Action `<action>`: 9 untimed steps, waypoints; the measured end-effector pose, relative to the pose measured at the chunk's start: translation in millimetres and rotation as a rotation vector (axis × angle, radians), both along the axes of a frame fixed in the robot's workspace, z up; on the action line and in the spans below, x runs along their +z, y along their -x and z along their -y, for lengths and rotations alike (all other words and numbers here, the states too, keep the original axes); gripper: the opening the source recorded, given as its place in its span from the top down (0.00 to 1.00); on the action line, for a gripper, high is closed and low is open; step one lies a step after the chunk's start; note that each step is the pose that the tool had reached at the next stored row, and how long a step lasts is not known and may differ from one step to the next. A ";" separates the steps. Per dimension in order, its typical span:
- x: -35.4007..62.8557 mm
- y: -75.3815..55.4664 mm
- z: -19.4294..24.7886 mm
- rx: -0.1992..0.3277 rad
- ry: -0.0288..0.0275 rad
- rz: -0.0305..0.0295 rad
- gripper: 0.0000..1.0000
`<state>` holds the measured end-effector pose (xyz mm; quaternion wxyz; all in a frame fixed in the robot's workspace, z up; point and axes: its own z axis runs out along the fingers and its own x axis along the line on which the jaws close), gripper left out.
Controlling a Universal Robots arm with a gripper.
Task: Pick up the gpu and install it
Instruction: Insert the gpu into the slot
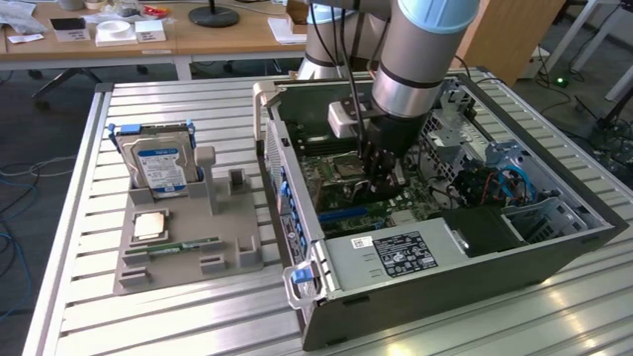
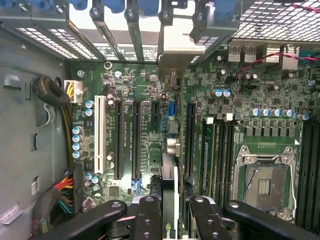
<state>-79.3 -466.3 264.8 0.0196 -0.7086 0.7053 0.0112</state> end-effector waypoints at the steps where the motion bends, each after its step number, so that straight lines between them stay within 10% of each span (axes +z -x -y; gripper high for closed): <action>1: -0.2 0.1 0.5 0.000 0.0000 0.0001 0.74; 9: -0.3 4.8 0.8 0.000 -0.0006 0.0003 0.74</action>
